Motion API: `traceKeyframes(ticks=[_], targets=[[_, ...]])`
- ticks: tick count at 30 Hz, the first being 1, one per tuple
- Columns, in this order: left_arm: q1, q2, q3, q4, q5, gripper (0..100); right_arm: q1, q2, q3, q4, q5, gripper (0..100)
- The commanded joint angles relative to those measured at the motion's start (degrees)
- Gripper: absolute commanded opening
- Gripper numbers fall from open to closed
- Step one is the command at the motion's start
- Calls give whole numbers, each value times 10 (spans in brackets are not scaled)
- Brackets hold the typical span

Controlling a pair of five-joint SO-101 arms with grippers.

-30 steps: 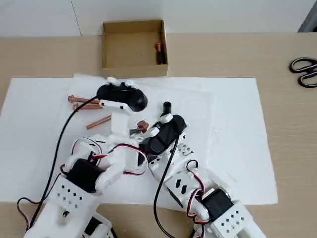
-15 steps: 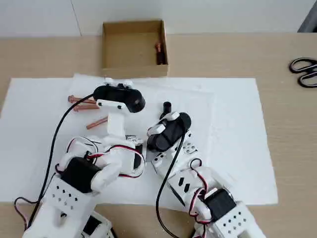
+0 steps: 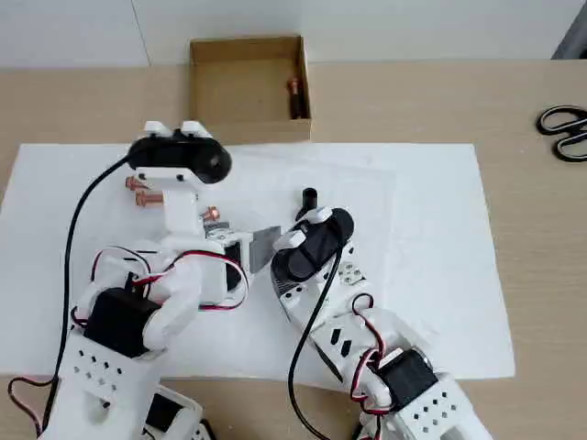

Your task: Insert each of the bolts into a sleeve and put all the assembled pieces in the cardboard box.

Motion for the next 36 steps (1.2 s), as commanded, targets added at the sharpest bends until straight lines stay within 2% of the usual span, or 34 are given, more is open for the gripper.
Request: traceKeyframes(ticks=[1, 9, 13, 21, 26, 33, 36], targets=[[-33, -6, -23, 5, 2, 235, 5, -10, -12, -2, -3, 4], [-179, -4, -23, 114, -3, 235, 109, -2, -28, -2, 0, 4], [-223, -4, -22, 135, -36, 235, 153, 89, -130, 35, 7, 4], [-302, -4, -20, 117, -175, 234, 172, 481, -502, 44, 12, 4], [-309, -4, -13, 120, -176, 233, 172, 738, -760, 36, 11, 4], [-307, -5, 16, 116, -176, 233, 190, 1045, -1035, -117, 16, 4], [-309, -5, 18, 117, -175, 233, 192, 1150, -1131, -153, 16, 4]])
